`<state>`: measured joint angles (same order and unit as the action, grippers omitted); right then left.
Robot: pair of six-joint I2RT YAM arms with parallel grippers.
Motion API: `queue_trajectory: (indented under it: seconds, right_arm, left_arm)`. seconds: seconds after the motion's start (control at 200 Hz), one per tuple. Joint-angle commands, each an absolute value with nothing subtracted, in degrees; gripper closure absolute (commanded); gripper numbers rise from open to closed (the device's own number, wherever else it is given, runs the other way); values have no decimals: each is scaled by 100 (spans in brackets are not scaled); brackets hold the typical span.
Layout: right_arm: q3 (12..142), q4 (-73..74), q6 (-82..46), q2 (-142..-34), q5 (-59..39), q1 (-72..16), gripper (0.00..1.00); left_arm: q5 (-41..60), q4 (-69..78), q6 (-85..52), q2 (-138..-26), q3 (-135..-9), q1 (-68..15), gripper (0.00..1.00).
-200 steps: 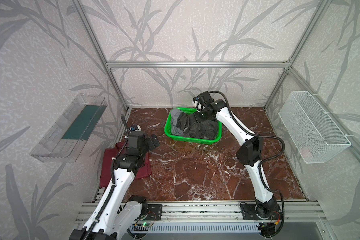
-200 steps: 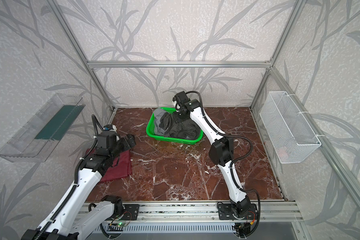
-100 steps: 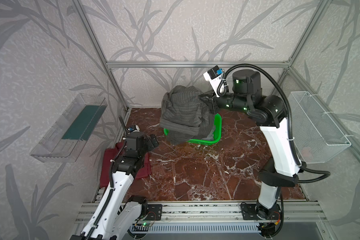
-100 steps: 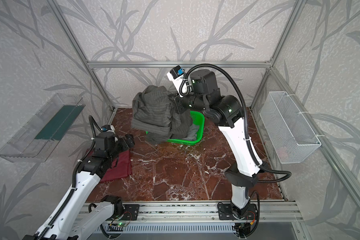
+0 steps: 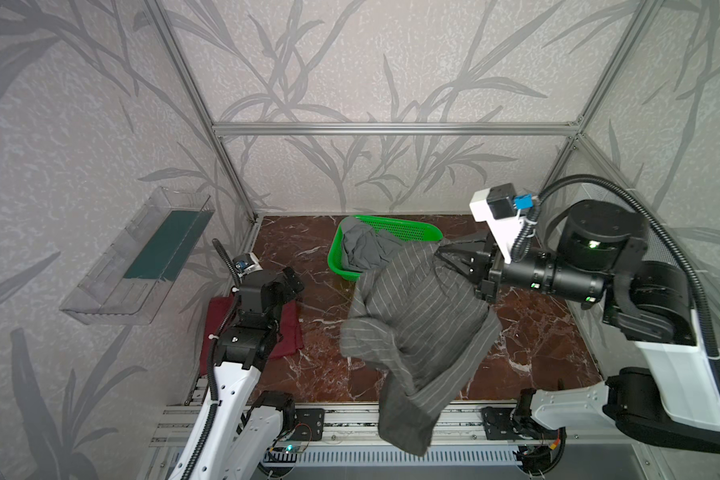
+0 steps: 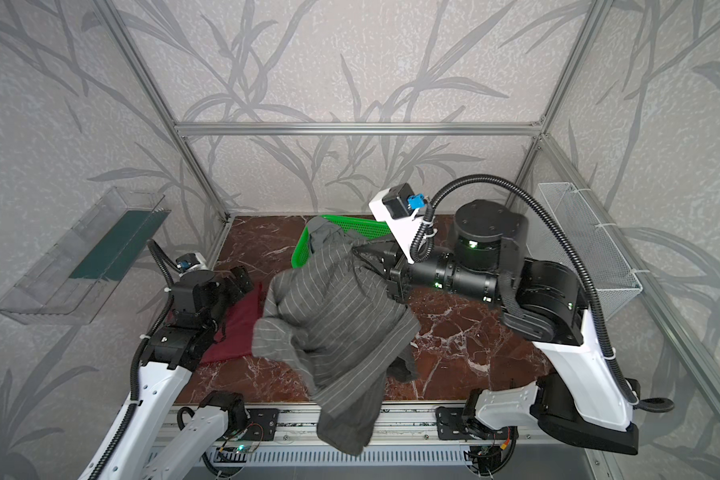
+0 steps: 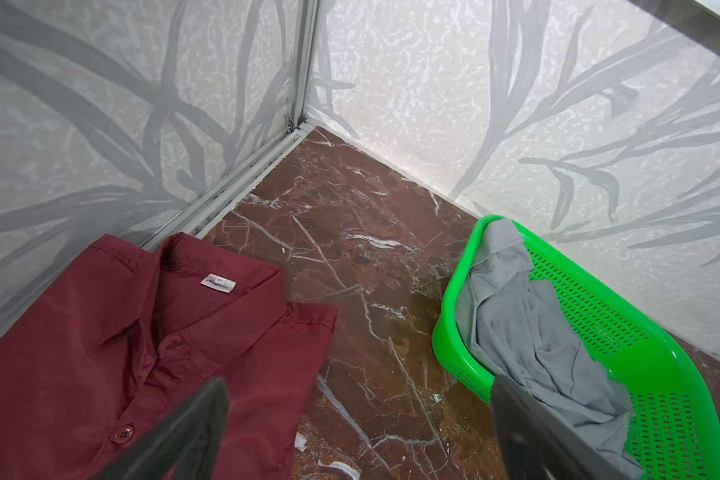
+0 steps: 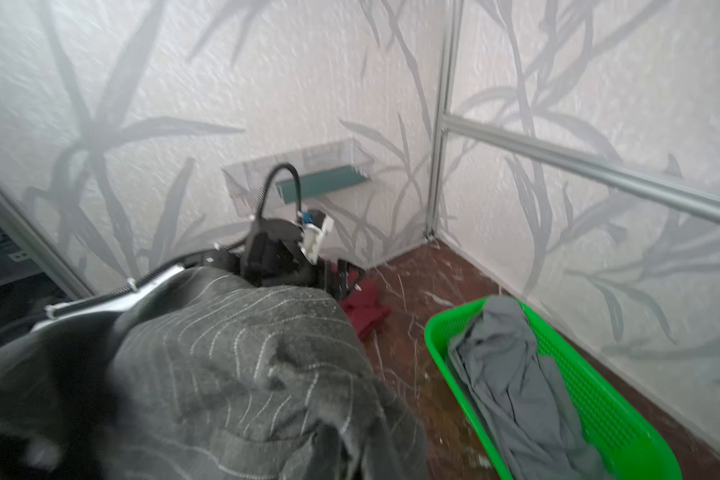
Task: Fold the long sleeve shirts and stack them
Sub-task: 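Lift the pinstriped shirt out and drop it on the table with the right gripper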
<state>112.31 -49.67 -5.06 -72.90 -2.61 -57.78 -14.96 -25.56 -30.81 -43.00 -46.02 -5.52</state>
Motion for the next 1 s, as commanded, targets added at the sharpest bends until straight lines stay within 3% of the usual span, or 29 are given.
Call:
queue_trajectory:
  seconds: [0.0,0.08,0.37,0.475,0.64,0.995]
  right_arm:
    - [9914,-3938,-902,-7526,262,-5459,100]
    - [9205,-3477,-1241,-7608,-244,-4989,100]
    - [7718,-2202,-1601,-8670,465,-4884,100]
    - [7565,-2148,-1987,-9096,282,-4886,63]
    - [7972,-2838,-1942,-9100,1038,-4536,31]
    - [8530,-3450,-2178,-10251,1160,-2618,25]
  left_arm:
    - [-1615,-2703,-3208,-4363,-4670,-514,1]
    - [-1591,-2720,-3217,-4396,-4682,-513,1]
    - [-1512,-2716,-3225,-4430,-4677,-475,1]
    - [-1479,-2707,-3221,-4431,-4676,-465,1]
    - [-1370,-2698,-3239,-4508,-4682,-447,1]
    - [-1172,-2696,-3263,-4647,-4691,-418,2]
